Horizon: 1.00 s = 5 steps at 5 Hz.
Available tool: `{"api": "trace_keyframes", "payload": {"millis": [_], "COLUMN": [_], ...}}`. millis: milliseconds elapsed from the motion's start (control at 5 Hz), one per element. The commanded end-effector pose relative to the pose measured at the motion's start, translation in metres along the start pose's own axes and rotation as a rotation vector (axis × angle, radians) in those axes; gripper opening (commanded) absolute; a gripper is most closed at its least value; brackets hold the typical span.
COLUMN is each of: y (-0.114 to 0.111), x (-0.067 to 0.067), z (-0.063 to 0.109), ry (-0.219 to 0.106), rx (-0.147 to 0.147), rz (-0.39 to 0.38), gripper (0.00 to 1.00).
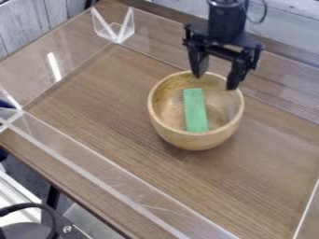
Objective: Remove the green block from inside the brown bowl and put it on the table
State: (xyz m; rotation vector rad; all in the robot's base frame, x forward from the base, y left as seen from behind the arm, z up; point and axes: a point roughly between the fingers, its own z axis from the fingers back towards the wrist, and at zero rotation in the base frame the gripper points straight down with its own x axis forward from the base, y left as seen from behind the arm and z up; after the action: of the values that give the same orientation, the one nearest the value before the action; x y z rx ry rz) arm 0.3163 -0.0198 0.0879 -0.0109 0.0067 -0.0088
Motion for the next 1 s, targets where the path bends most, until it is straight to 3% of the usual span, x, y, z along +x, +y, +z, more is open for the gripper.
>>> {"api": "trace_keyframes", "payload": {"millis": [0,400,800], "y": [-0.005,-0.003,-0.01], "x": [0.017,0.019,0.014], "z": [0.012,0.018,0.0], "ry": [-0.067,-0.046,-0.042], "rx": [0.02,-0.006,0.005], "rz": [-0.018,-0.031,-0.006], "gripper": [1.0,1.0,1.0]}}
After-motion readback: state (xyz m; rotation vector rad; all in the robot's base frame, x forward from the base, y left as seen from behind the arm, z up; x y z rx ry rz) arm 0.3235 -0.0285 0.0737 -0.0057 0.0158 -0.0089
